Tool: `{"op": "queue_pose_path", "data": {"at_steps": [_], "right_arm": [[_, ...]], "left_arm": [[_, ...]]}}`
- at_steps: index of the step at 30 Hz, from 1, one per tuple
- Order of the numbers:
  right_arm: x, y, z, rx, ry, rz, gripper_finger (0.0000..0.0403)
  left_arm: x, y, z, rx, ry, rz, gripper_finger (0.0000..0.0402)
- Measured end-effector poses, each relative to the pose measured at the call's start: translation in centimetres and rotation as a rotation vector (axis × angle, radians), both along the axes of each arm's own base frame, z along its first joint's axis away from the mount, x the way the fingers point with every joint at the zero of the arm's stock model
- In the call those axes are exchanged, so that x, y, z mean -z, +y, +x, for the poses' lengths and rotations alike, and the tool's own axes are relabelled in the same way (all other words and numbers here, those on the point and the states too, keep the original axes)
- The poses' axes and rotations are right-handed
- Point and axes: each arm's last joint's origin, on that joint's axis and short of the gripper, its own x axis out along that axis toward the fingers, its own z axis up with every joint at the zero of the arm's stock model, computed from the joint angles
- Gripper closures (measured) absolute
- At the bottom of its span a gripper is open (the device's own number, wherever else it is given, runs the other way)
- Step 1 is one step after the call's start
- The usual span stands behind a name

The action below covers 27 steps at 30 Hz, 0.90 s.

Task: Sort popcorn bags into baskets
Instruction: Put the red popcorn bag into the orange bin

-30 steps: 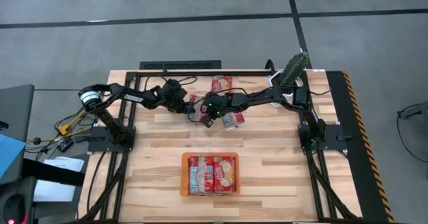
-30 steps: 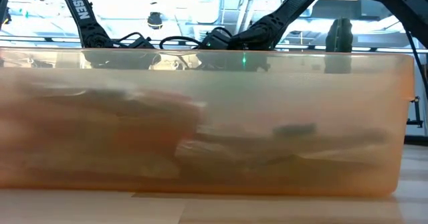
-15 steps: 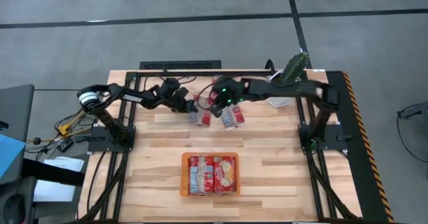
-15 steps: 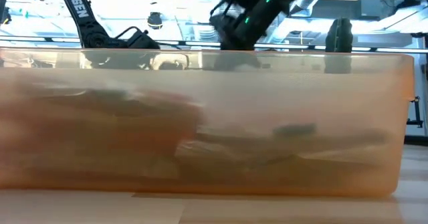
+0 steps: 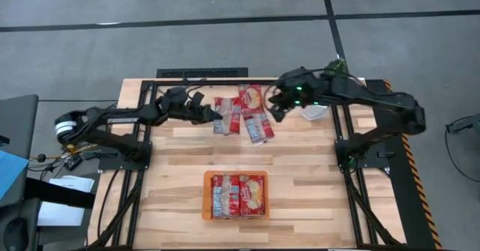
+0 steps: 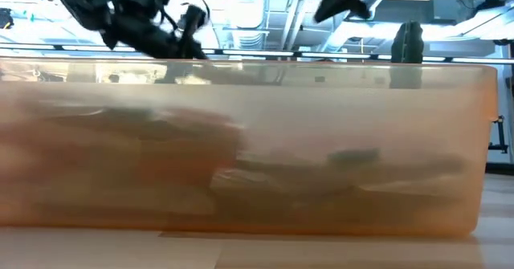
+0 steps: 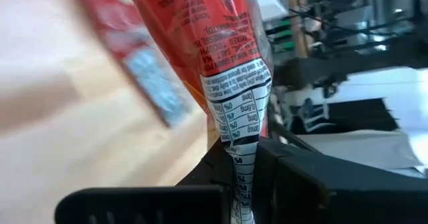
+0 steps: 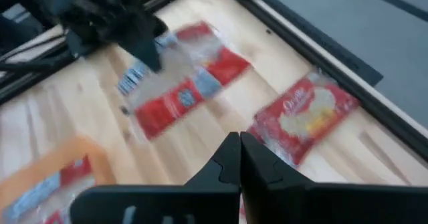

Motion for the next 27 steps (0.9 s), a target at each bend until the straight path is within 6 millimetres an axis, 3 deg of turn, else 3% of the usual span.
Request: {"op": "queue_pose_path", "data": {"at_steps": [5, 13, 20, 27], "right_arm": [[-1.8, 1.2, -3.5, 0.015, -0.009, -0.017, 0.0381], [-3.3, 2.1, -7.5, 0.023, -0.008, -0.072, 0.0377], [-3.7, 2.1, -8.5, 0.034, -0.016, -0.102, 0.0387], [-3.4, 2.0, -8.3, 0.054, 0.000, -0.090, 0.0371]], "left_arm": [[-1.5, -5.2, 0.8, 0.002, -0.060, -0.009, 0.0401], [-1.8, -13.4, 1.7, -0.081, -0.067, -0.026, 0.0401], [-1.8, -18.1, 3.5, -0.085, -0.054, -0.028, 0.0401], [-0.8, -21.0, 7.1, 0.015, 0.004, -0.022, 0.0401]]}}
